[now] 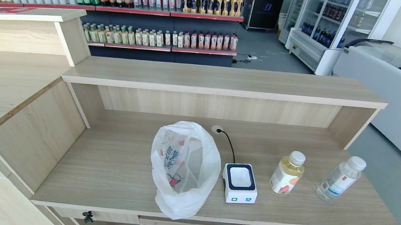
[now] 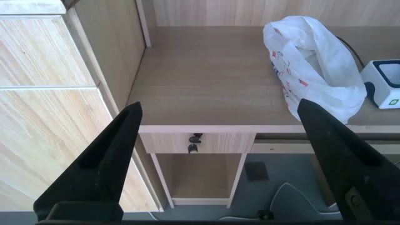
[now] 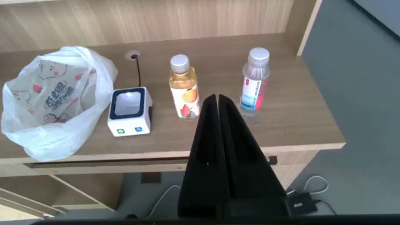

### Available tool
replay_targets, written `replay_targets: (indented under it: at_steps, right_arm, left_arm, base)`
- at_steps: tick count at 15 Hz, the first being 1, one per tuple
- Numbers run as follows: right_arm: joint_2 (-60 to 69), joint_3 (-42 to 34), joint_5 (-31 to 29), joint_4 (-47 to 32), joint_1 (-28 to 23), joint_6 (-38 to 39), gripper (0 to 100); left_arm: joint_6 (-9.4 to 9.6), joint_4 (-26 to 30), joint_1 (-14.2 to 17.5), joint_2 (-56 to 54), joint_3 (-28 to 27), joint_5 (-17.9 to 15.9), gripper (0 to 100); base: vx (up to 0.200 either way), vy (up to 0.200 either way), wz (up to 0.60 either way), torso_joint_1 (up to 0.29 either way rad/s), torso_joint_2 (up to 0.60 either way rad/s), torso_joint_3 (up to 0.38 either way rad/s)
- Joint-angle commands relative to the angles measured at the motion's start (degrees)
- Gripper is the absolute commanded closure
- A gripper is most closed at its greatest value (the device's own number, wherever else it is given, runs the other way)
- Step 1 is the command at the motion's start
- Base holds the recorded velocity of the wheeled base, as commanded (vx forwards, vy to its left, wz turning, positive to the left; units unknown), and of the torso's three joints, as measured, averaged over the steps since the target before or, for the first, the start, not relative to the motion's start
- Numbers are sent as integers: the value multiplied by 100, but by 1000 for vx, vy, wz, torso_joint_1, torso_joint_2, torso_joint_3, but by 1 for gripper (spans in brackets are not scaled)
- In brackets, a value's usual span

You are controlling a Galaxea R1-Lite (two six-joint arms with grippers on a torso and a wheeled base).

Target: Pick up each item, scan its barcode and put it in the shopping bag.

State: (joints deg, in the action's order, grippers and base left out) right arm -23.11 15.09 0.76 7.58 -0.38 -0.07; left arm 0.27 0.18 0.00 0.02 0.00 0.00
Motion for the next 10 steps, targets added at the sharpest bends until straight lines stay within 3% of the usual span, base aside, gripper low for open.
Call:
replay_targets:
  at_steps: [1,7,10]
  right_arm:
    - [-3024,714,39,1342,-41,42,0]
    - [-6539,-129,118,4577,-261,-107,0]
    - [-7682,-147,109,5148,-261,-379,0]
  left_arm:
    - [0,-1,0,-2,0,0,0]
    - [0,-1,0,-2,0,0,0]
    - [0,-1,0,-2,0,0,0]
  base:
    - [0,0,0,0,0,0]
    - [0,0,0,0,0,0]
    - [0,0,0,0,0,0]
